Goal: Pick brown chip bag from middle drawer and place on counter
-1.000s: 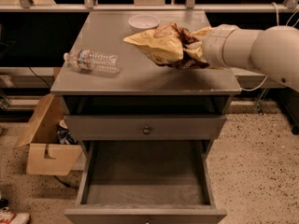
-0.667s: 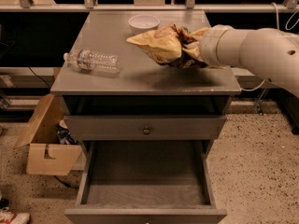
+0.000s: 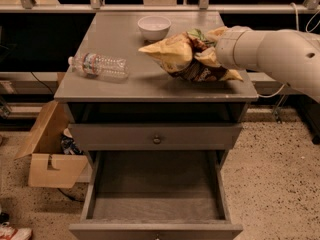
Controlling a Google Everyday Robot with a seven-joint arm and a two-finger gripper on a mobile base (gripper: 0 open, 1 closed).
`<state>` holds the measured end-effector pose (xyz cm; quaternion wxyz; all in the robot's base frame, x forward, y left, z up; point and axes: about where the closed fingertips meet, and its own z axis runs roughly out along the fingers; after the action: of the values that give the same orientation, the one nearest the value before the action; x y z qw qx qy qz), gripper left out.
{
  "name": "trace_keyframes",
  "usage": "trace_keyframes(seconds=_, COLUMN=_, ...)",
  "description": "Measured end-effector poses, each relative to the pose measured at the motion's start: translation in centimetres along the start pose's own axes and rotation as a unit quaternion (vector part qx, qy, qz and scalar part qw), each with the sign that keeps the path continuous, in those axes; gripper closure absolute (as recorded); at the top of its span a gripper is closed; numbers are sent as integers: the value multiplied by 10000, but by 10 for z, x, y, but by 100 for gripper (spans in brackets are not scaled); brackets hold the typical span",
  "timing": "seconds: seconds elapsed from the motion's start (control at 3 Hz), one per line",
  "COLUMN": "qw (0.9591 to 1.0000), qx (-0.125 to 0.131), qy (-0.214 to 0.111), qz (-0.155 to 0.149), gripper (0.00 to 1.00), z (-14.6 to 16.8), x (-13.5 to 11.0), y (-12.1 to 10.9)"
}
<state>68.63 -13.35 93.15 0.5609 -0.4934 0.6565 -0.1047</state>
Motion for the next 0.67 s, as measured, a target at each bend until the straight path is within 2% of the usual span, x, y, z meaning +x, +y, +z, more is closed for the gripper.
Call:
trace_keyframes(seconds=0.33, qw=10000, qx=0, qy=0, qz=0, gripper=0, z=0, x=0, y=0)
trace_keyframes(seconds=0.67, qw=10000, qx=0, qy=0, qz=0, gripper=0, z=0, x=0, y=0)
